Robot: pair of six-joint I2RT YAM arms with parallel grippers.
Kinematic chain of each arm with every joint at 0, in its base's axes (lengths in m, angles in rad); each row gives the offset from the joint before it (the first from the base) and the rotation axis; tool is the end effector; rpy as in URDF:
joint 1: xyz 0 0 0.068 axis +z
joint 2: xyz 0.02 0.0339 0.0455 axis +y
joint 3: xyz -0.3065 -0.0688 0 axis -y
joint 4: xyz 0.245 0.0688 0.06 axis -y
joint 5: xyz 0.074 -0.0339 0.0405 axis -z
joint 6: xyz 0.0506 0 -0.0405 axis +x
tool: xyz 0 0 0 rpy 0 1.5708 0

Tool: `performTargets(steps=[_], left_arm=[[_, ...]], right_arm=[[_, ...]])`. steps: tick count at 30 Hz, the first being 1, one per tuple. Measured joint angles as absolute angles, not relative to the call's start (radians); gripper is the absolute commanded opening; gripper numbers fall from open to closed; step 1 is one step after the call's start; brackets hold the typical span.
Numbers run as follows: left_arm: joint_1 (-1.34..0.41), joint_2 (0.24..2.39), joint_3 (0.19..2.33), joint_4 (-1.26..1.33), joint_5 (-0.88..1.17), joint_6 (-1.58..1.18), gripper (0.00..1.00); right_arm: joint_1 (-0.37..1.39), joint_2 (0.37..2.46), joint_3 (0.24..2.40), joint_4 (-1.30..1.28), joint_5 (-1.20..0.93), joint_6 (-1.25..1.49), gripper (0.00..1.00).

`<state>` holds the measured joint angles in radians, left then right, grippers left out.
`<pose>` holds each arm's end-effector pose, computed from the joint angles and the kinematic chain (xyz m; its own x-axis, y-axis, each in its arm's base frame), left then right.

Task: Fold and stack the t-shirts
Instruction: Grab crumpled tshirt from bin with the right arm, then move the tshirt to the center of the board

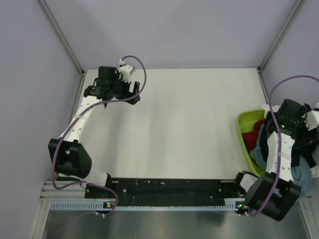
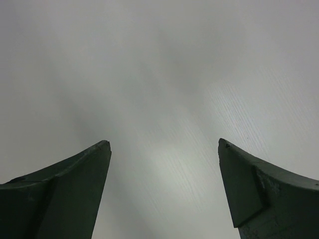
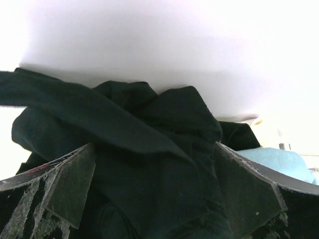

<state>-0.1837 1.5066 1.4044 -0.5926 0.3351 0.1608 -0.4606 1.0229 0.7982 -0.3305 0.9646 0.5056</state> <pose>0.3349 -0.0791 0.3761 -0.5540 0.2567 -0.7920 0.5162 0.8522 -0.0848 0.1606 -0.1261 0.3248 0.0125 0.3018 -0.9533 0.9976 0.0615 0.0326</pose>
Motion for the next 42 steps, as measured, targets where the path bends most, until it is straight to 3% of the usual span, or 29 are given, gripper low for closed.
performTargets(steps=[2, 3, 4, 5, 6, 18, 25, 34, 38, 42], left_arm=[[-0.184, 1.505, 1.404, -0.596, 0.321, 0.169, 0.92], [-0.184, 1.502, 1.401, -0.596, 0.316, 0.174, 0.91], [-0.184, 1.496, 1.397, -0.597, 0.310, 0.179, 0.91], [-0.184, 1.491, 1.396, -0.599, 0.303, 0.185, 0.90], [-0.184, 1.485, 1.395, -0.600, 0.295, 0.189, 0.90], [-0.184, 1.453, 1.395, -0.602, 0.248, 0.229, 0.90], [-0.182, 1.453, 1.395, -0.609, 0.183, 0.241, 0.90], [-0.063, 1.448, 1.395, -0.540, -0.002, 0.301, 0.94], [0.044, 1.448, 1.395, -0.505, -0.043, 0.310, 0.94], [0.142, 1.449, 1.407, -0.498, -0.066, 0.309, 0.94]], right_arm=[[-0.476, 1.046, 0.798, -0.306, 0.964, 0.491, 0.91], [-0.480, 1.054, 0.798, -0.295, 0.964, 0.487, 0.73], [-0.488, 1.063, 0.798, -0.280, 0.953, 0.483, 0.50], [-0.495, 1.069, 0.798, -0.271, 0.943, 0.474, 0.18], [-0.509, 1.073, 0.798, -0.265, 0.925, 0.474, 0.00], [-0.489, 0.944, 0.889, -0.177, 0.649, 0.250, 0.00], [-0.084, 1.014, 1.249, -0.137, 0.310, 0.033, 0.00], [0.446, 1.425, 1.848, -0.094, -0.323, 0.026, 0.00], [0.543, 1.537, 2.001, 0.060, -0.628, 0.170, 0.00], [0.540, 1.547, 2.051, 0.187, -0.732, 0.280, 0.00]])
